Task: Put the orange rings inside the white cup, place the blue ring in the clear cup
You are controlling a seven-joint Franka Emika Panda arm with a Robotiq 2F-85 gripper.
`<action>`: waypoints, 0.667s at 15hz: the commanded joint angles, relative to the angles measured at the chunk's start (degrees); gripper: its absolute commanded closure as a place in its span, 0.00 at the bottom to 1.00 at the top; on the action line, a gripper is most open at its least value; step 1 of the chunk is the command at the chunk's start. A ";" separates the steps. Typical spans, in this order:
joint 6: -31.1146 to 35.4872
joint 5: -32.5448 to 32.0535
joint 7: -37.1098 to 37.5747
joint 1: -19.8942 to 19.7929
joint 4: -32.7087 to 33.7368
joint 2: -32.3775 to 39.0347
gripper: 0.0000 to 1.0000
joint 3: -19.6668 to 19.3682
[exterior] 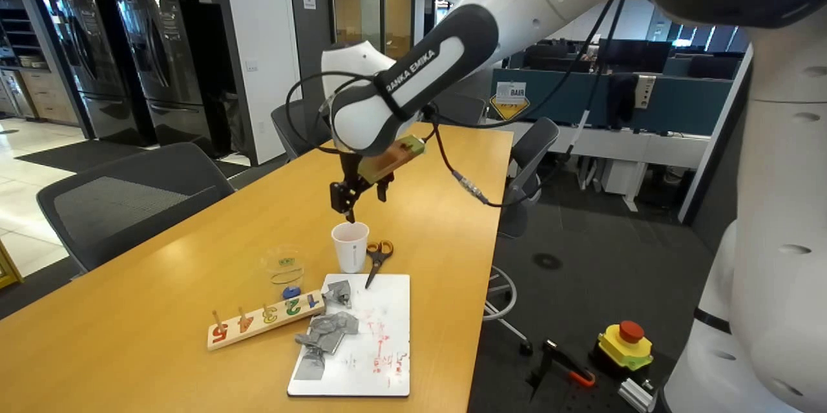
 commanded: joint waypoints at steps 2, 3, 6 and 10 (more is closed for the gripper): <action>-9.89 0.37 -1.81 -0.89 -9.18 -16.61 0.00 1.48; -11.27 0.52 -1.79 -1.18 -11.37 -20.02 0.00 1.76; -13.97 1.39 -3.02 -1.95 -19.47 -30.36 0.00 2.44; -13.51 5.73 -7.50 -1.27 -31.28 -43.37 0.00 2.13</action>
